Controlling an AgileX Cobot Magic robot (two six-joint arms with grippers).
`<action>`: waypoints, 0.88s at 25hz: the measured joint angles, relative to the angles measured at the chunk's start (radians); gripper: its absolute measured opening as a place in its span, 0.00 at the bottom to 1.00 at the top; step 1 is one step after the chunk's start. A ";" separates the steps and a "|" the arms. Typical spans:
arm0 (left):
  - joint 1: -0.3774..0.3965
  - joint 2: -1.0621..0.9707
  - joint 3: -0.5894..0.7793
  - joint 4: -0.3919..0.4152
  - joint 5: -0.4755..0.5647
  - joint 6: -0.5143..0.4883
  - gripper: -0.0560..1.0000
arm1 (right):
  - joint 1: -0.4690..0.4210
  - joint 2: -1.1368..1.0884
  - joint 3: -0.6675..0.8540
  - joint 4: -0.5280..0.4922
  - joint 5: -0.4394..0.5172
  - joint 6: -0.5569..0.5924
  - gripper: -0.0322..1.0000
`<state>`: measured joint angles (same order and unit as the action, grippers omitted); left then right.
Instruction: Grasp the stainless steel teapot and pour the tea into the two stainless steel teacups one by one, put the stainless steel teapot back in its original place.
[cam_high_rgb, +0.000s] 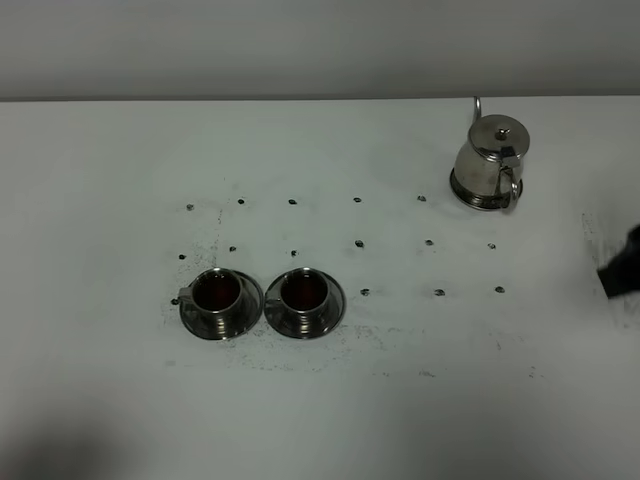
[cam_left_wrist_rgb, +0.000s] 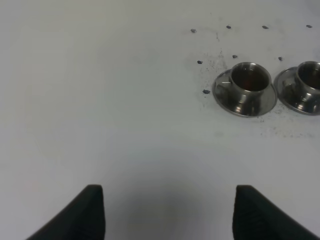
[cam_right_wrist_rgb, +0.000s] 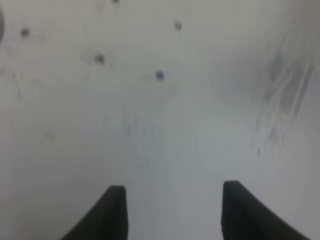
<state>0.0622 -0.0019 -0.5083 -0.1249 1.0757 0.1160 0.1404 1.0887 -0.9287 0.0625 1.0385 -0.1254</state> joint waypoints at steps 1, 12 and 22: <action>0.000 0.000 0.000 0.000 0.000 0.000 0.56 | 0.000 -0.066 0.049 0.002 0.000 0.000 0.42; 0.000 0.000 0.000 0.000 0.000 0.000 0.56 | 0.000 -0.599 0.337 0.008 0.033 0.000 0.35; 0.000 0.000 0.000 0.000 0.000 0.000 0.56 | 0.000 -0.843 0.404 -0.016 0.071 0.030 0.28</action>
<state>0.0622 -0.0019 -0.5083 -0.1249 1.0757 0.1160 0.1404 0.2455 -0.5251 0.0468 1.1091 -0.0957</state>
